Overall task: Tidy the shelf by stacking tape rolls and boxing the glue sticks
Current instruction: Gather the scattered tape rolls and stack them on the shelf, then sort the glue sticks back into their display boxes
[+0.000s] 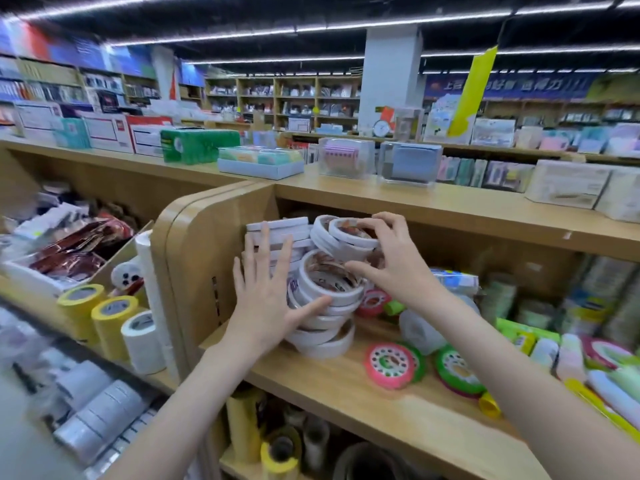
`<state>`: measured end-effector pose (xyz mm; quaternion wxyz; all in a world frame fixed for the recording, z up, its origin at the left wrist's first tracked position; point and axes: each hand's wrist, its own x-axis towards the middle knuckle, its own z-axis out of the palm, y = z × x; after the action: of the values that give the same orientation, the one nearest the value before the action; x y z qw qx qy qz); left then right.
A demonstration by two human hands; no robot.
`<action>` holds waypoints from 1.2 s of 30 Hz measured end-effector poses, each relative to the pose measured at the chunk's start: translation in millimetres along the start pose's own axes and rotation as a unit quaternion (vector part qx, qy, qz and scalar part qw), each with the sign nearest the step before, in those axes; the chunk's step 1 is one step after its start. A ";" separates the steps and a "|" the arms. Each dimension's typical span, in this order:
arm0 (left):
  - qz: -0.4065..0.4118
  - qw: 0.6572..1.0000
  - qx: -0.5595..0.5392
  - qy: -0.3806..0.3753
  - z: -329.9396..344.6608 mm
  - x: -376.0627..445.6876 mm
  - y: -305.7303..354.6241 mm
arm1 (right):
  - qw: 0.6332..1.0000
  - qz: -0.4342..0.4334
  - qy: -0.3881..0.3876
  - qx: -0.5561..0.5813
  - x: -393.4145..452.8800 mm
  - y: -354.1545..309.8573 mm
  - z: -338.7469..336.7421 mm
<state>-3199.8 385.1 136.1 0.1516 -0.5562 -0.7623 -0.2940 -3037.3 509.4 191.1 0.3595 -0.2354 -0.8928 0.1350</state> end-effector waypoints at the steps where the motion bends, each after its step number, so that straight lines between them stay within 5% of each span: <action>1: 0.001 1.000 -0.011 0.002 0.9 0.3 -0.4 | 1.000 -0.007 0.004 0.021 -4.4 -1.4 -0.7; 9: 0.029 0.996 -0.072 0.039 6.6 -1.4 -2.5 | 0.996 -0.004 -0.031 -0.089 7.0 -2.6 10.9; 14: 0.020 0.996 -0.075 0.031 5.6 -2.0 -2.5 | 0.986 -0.005 0.063 -0.157 18.5 -8.6 15.3; 22: 0.013 0.997 -0.075 0.032 5.6 -4.9 -1.7 | 0.975 -0.070 0.147 -0.154 3.2 -5.7 18.8; 29: 0.003 0.995 -0.086 0.048 9.9 -4.5 2.3 | 0.979 -0.021 0.163 -0.119 21.0 -15.1 17.7; 36: 0.024 0.989 -0.132 0.068 7.8 -11.9 -2.5 | 0.990 -0.022 0.101 -0.092 0.9 -6.0 6.7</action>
<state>-3197.4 380.4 122.7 0.1356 -0.5685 -0.6908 -0.4256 -3044.6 504.3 189.4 0.4278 -0.2598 -0.8655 0.0198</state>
